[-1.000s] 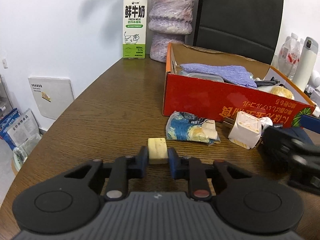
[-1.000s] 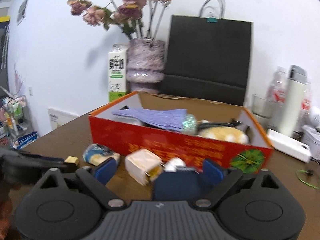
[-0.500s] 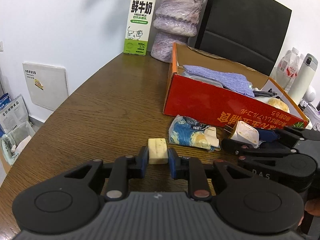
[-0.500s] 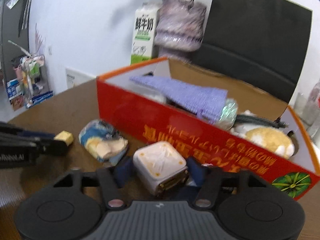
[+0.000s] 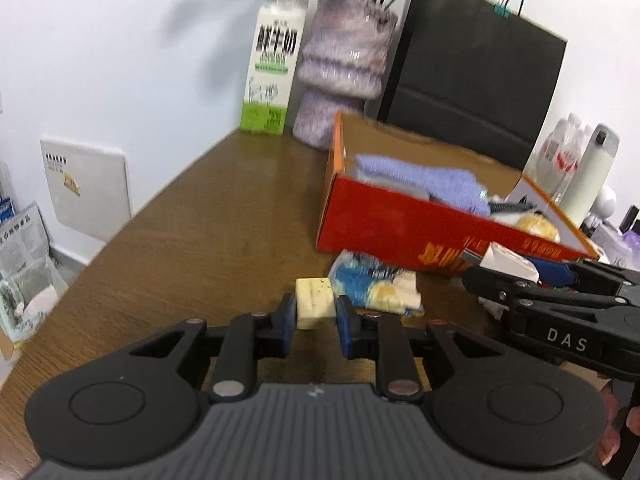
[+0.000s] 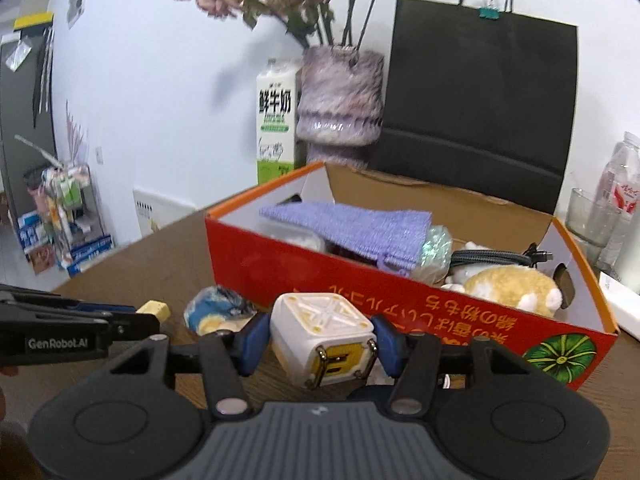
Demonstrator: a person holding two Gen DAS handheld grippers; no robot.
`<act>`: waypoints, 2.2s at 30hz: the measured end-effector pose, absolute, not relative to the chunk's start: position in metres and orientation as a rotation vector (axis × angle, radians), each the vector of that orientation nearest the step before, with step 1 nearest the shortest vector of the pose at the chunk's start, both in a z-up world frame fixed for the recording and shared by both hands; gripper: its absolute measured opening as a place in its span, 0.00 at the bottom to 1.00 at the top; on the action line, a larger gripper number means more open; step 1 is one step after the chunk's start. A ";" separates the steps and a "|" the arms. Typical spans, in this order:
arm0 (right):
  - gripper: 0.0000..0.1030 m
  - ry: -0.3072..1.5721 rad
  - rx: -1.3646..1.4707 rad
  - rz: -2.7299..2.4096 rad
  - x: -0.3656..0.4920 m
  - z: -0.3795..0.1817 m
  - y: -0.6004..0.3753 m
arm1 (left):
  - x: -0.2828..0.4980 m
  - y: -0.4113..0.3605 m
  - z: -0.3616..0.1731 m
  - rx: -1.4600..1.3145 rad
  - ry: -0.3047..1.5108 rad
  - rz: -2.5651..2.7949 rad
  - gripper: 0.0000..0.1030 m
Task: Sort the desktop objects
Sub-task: 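Carry the soap bar and cube charger toward the box, then lower the soap bar and charger into the box and open both tools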
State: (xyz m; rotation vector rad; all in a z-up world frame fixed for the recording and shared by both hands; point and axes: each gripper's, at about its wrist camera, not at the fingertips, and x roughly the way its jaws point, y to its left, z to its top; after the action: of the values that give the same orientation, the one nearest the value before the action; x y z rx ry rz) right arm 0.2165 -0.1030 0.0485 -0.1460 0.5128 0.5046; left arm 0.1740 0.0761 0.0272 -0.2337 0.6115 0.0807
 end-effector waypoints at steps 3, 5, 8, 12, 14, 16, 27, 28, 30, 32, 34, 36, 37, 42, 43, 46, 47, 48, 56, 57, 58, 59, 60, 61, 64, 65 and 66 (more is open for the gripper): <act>0.53 0.480 -0.121 0.498 0.212 0.059 -0.111 | 0.165 0.074 0.039 -0.231 0.557 0.076 0.21; 0.53 0.451 -0.097 0.487 0.211 0.067 -0.118 | 0.159 0.072 0.049 -0.232 0.511 0.071 0.21; 0.53 0.413 -0.069 0.454 0.213 0.078 -0.130 | 0.159 0.067 0.066 -0.246 0.448 0.047 0.21; 0.53 0.403 -0.029 0.405 0.227 0.081 -0.144 | 0.183 0.052 0.084 -0.243 0.410 0.014 0.21; 0.53 0.401 -0.012 0.378 0.236 0.080 -0.150 | 0.199 0.042 0.088 -0.252 0.384 -0.003 0.21; 0.53 0.395 0.005 0.352 0.248 0.078 -0.155 | 0.217 0.034 0.087 -0.275 0.375 -0.021 0.21; 0.53 0.430 -0.001 0.324 0.311 0.063 -0.155 | 0.294 0.010 0.069 -0.203 0.414 -0.056 0.21; 0.53 0.435 -0.011 0.326 0.313 0.061 -0.152 | 0.297 0.011 0.067 -0.196 0.421 -0.055 0.21; 0.53 0.440 -0.023 0.328 0.316 0.058 -0.150 | 0.302 0.013 0.061 -0.179 0.438 -0.051 0.21; 0.53 0.443 -0.033 0.326 0.318 0.056 -0.149 | 0.305 0.015 0.058 -0.172 0.448 -0.044 0.21; 0.53 0.445 -0.039 0.322 0.318 0.054 -0.148 | 0.305 0.016 0.057 -0.166 0.444 -0.034 0.21; 0.53 0.446 -0.047 0.320 0.316 0.053 -0.147 | 0.304 0.015 0.057 -0.150 0.433 -0.027 0.21; 0.53 0.446 -0.049 0.320 0.316 0.053 -0.147 | 0.303 0.015 0.057 -0.145 0.431 -0.028 0.22; 0.57 0.452 -0.059 0.312 0.315 0.052 -0.145 | 0.303 0.011 0.054 -0.130 0.435 -0.022 0.36; 0.61 0.447 -0.058 0.301 0.314 0.054 -0.145 | 0.302 0.011 0.054 -0.132 0.433 -0.013 0.51; 0.86 0.409 -0.034 0.278 0.311 0.060 -0.150 | 0.298 0.013 0.058 -0.138 0.400 0.015 0.81; 0.88 0.399 -0.030 0.276 0.310 0.061 -0.151 | 0.296 0.014 0.059 -0.148 0.385 0.023 0.96; 0.89 0.393 -0.028 0.275 0.309 0.062 -0.152 | 0.294 0.016 0.060 -0.155 0.371 0.032 1.00; 1.00 0.427 -0.069 0.235 0.312 0.056 -0.147 | 0.297 0.017 0.058 -0.166 0.393 0.034 1.00; 1.00 0.430 -0.067 0.237 0.313 0.056 -0.147 | 0.297 0.017 0.058 -0.167 0.396 0.035 1.00; 1.00 0.429 -0.065 0.236 0.312 0.055 -0.147 | 0.297 0.017 0.057 -0.168 0.396 0.037 1.00; 1.00 0.427 -0.063 0.232 0.312 0.055 -0.148 | 0.296 0.018 0.057 -0.169 0.394 0.038 1.00; 1.00 0.425 -0.060 0.228 0.312 0.056 -0.148 | 0.296 0.018 0.057 -0.171 0.392 0.039 1.00; 1.00 0.425 -0.056 0.226 0.312 0.056 -0.149 | 0.295 0.018 0.058 -0.173 0.390 0.040 1.00; 1.00 0.430 -0.046 0.224 0.312 0.056 -0.150 | 0.294 0.018 0.059 -0.174 0.389 0.041 1.00; 1.00 0.432 -0.046 0.223 0.312 0.055 -0.150 | 0.294 0.018 0.059 -0.174 0.389 0.042 1.00; 1.00 0.433 -0.046 0.222 0.312 0.055 -0.150 | 0.294 0.018 0.059 -0.174 0.389 0.044 1.00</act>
State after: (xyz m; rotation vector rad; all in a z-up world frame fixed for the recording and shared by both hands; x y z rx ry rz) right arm 0.3121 -0.1500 0.0550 -0.0457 0.4329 0.2220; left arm 0.2936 0.0181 0.0586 -0.1739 0.3888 0.0439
